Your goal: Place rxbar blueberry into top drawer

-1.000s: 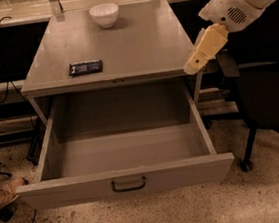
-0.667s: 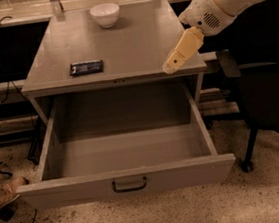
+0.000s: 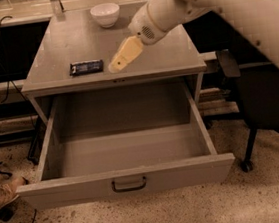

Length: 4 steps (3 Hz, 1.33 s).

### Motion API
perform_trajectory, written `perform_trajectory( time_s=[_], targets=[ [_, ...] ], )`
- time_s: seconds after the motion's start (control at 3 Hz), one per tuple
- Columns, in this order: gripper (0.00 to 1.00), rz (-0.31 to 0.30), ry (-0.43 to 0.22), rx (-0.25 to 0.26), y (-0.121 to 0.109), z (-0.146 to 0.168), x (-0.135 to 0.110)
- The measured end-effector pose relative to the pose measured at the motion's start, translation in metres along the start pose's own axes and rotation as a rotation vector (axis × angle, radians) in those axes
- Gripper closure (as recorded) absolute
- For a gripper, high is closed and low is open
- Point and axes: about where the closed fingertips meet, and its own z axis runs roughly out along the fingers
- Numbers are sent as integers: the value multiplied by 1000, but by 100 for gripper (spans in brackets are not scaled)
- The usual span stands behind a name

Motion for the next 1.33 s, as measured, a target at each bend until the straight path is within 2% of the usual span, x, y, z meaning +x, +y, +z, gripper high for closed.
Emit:
perform_trajectory(
  time_s=[0.67,1.33],
  targets=[
    [0,20,-107,16,-25,93,-33],
    [0,26,-107,5,-32,105,-30]
  ],
)
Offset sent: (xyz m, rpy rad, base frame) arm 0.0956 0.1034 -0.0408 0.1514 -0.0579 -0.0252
